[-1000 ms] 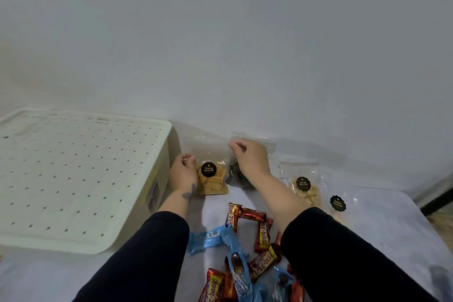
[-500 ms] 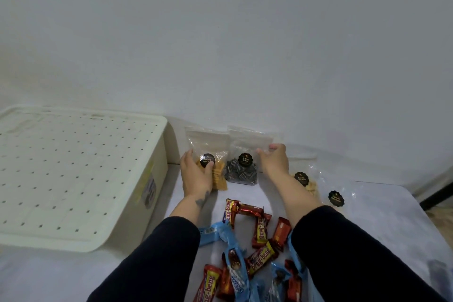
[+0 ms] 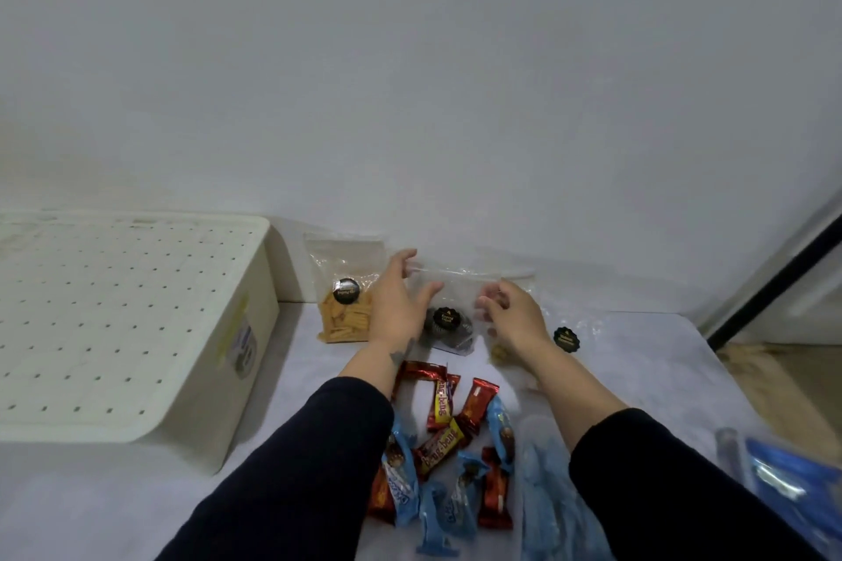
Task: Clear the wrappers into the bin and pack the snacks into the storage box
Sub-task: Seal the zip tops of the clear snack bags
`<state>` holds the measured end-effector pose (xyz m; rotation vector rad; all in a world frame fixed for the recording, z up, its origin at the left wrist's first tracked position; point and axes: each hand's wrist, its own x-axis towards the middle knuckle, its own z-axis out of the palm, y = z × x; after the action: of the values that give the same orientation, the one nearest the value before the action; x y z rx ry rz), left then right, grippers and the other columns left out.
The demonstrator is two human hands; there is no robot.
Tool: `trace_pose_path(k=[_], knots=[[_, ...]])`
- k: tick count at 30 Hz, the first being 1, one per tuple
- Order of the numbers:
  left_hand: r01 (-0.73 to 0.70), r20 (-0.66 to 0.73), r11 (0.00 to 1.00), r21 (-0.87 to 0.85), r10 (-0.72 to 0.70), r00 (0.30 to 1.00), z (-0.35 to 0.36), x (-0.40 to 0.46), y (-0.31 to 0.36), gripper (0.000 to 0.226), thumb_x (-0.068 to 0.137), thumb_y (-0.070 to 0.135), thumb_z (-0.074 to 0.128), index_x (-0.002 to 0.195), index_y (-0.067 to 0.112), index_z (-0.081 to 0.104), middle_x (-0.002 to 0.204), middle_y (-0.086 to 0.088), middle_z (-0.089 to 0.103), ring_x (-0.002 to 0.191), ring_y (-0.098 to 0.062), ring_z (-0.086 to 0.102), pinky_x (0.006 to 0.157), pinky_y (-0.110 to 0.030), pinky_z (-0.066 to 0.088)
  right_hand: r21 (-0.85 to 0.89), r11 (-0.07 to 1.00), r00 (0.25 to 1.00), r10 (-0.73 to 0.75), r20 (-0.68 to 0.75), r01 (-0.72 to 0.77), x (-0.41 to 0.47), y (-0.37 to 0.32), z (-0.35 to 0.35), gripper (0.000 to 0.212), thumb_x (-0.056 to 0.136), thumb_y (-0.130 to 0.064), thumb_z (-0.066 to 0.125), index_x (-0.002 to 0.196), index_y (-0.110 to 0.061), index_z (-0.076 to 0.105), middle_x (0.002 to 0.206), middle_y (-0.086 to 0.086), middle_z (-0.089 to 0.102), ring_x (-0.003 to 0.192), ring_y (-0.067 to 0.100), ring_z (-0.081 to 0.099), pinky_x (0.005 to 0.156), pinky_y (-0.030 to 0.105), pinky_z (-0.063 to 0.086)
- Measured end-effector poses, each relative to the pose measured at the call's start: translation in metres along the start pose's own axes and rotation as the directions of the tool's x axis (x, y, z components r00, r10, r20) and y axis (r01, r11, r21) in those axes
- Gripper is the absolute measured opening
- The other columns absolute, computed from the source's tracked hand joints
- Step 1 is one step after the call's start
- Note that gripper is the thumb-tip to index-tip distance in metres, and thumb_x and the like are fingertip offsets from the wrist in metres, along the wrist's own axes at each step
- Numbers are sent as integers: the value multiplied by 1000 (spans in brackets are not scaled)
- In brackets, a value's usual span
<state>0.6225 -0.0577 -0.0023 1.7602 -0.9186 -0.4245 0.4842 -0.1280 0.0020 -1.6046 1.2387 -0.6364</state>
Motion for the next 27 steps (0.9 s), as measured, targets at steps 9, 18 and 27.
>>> trace_pose_path(k=[9, 18, 27], knots=[[2, 39, 997, -74, 1, 999, 14, -16, 17, 2, 89, 20, 64, 87, 21, 64, 86, 6, 69, 89, -15, 65, 86, -34, 52, -137, 965, 972, -231, -52, 222, -13, -7, -48, 12, 86, -18, 67, 93, -12, 74, 92, 2, 72, 87, 15, 64, 78, 20, 45], [60, 40, 996, -68, -58, 998, 14, -21, 19, 15, 87, 22, 66, 76, 32, 64, 84, 3, 73, 88, -18, 68, 90, -43, 53, -255, 936, 970, -238, 47, 242, -15, -6, -52, 10, 88, -21, 65, 92, -14, 72, 94, 0, 72, 85, 10, 62, 83, 24, 48], [63, 25, 996, -63, -61, 998, 16, -22, 20, 21, 85, 22, 67, 69, 35, 64, 82, 1, 74, 88, -21, 69, 87, -46, 53, -342, 890, 953, -287, 92, 301, -8, -17, -49, 11, 87, -15, 63, 77, -16, 69, 84, -8, 68, 83, 9, 61, 84, 30, 51]])
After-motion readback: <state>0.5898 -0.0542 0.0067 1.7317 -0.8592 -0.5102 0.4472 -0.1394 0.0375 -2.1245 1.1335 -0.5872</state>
